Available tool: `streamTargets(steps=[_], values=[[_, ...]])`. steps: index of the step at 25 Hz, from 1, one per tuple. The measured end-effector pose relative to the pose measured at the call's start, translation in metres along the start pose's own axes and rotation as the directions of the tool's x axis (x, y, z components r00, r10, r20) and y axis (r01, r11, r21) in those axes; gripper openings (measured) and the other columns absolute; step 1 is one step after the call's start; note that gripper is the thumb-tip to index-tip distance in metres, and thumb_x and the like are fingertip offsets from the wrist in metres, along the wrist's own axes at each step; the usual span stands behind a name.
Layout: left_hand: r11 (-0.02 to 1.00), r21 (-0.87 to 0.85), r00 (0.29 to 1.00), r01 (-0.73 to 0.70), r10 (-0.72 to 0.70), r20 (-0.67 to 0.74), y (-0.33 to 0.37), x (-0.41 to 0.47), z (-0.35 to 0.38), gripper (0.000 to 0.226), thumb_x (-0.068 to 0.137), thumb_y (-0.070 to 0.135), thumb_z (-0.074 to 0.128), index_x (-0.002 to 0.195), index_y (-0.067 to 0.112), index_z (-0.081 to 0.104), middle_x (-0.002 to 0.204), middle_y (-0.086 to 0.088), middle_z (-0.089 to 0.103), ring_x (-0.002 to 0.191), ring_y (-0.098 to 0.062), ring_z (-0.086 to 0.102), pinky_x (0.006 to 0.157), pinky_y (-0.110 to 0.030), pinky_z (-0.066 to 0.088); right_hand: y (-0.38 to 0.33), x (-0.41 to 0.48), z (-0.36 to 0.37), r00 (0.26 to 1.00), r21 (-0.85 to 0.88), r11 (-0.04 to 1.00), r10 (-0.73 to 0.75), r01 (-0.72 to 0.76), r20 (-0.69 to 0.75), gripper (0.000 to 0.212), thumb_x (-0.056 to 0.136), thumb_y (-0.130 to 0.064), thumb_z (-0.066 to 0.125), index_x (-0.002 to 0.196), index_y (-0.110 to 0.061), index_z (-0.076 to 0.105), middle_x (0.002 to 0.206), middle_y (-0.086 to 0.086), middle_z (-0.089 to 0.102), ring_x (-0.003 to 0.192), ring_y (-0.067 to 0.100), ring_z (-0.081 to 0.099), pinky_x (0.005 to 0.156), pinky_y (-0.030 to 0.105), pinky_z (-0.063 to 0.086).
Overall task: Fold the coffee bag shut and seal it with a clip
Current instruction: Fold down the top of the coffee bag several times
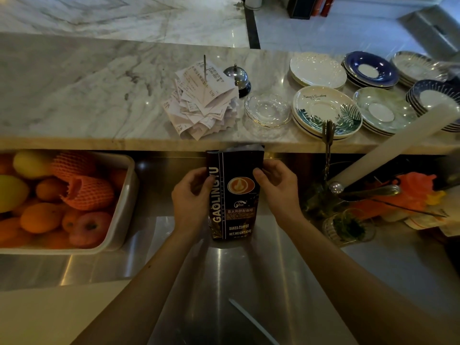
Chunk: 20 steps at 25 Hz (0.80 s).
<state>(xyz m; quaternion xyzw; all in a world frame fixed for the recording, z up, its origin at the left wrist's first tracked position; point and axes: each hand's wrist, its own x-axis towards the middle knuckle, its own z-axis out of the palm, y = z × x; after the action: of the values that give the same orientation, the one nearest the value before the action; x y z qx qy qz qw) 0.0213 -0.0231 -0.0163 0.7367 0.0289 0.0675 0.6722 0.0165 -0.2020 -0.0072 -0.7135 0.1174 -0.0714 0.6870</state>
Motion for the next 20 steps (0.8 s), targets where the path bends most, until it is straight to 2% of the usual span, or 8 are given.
streamTargets(steps=[3, 6, 9, 11, 14, 17, 20], values=[[1.0, 0.016, 1.0, 0.008, -0.009, 0.013, -0.003, -0.001, -0.003, 0.021, 0.09, 0.005, 0.063, 0.109, 0.015, 0.065, 0.098, 0.009, 0.069, 0.09, 0.004, 0.068, 0.076, -0.01, 0.051, 0.001, -0.004, 0.0, 1.0, 0.005, 1.0, -0.022, 0.022, -0.005, 0.025, 0.091, -0.011, 0.062, 0.115, -0.006, 0.064, 0.111, 0.007, 0.07, 0.103, 0.014, 0.068, 0.086, 0.028, 0.057], [1.0, 0.015, 1.0, 0.008, -0.008, 0.025, -0.005, -0.001, -0.004, 0.022, 0.09, 0.007, 0.065, 0.11, 0.017, 0.065, 0.102, 0.006, 0.071, 0.095, -0.003, 0.068, 0.079, -0.013, 0.052, -0.003, -0.004, -0.001, 0.999, -0.016, 0.999, -0.051, 0.05, -0.016, 0.019, 0.09, -0.008, 0.063, 0.11, -0.011, 0.065, 0.108, 0.007, 0.07, 0.101, 0.015, 0.068, 0.083, 0.028, 0.057], [1.0, -0.003, 1.0, 0.016, -0.016, 0.02, -0.002, -0.002, -0.003, 0.018, 0.089, 0.004, 0.064, 0.104, 0.014, 0.067, 0.095, 0.006, 0.071, 0.086, 0.002, 0.068, 0.074, -0.011, 0.052, -0.008, -0.004, -0.001, 0.997, -0.013, 0.998, -0.06, 0.06, -0.049, 0.026, 0.087, -0.004, 0.065, 0.1, -0.026, 0.06, 0.103, 0.005, 0.07, 0.098, 0.013, 0.069, 0.078, 0.024, 0.057], [0.999, -0.021, 1.0, 0.023, -0.023, 0.015, -0.002, -0.002, -0.003, 0.014, 0.089, 0.002, 0.065, 0.099, 0.011, 0.068, 0.089, 0.004, 0.071, 0.079, 0.002, 0.068, 0.07, -0.011, 0.052, -0.01, -0.004, -0.001, 0.998, -0.02, 0.998, -0.056, 0.055, -0.036, 0.032, 0.088, -0.004, 0.065, 0.102, -0.031, 0.06, 0.102, 0.004, 0.071, 0.098, 0.013, 0.068, 0.078, 0.024, 0.057], [0.999, -0.022, 0.999, 0.039, -0.038, 0.033, -0.006, 0.0, -0.006, 0.011, 0.087, 0.004, 0.068, 0.094, 0.013, 0.069, 0.086, 0.002, 0.072, 0.078, -0.002, 0.069, 0.07, -0.015, 0.053, -0.009, -0.004, -0.004, 0.999, -0.029, 0.999, -0.024, 0.024, 0.023, 0.029, 0.09, -0.005, 0.062, 0.11, -0.025, 0.064, 0.108, 0.005, 0.07, 0.102, 0.014, 0.067, 0.078, 0.022, 0.057], [1.0, -0.007, 0.996, 0.03, -0.029, 0.081, -0.004, -0.001, -0.008, 0.015, 0.085, 0.008, 0.071, 0.098, 0.015, 0.068, 0.092, 0.003, 0.073, 0.084, -0.007, 0.071, 0.075, -0.019, 0.055, -0.012, -0.005, -0.005, 0.999, 0.01, 1.0, 0.017, -0.018, 0.04, 0.026, 0.09, -0.006, 0.063, 0.112, -0.018, 0.064, 0.108, 0.004, 0.069, 0.102, 0.013, 0.066, 0.079, 0.023, 0.056], [0.997, -0.065, 0.992, 0.043, -0.035, 0.117, 0.003, -0.003, -0.006, 0.024, 0.084, 0.006, 0.071, 0.106, 0.013, 0.066, 0.098, 0.006, 0.073, 0.09, -0.004, 0.071, 0.077, -0.017, 0.055, -0.018, -0.009, -0.005, 0.998, 0.082, 0.996, 0.03, -0.034, 0.054, 0.028, 0.088, -0.005, 0.064, 0.109, -0.024, 0.063, 0.109, -0.001, 0.069, 0.105, 0.01, 0.066, 0.081, 0.022, 0.055]])
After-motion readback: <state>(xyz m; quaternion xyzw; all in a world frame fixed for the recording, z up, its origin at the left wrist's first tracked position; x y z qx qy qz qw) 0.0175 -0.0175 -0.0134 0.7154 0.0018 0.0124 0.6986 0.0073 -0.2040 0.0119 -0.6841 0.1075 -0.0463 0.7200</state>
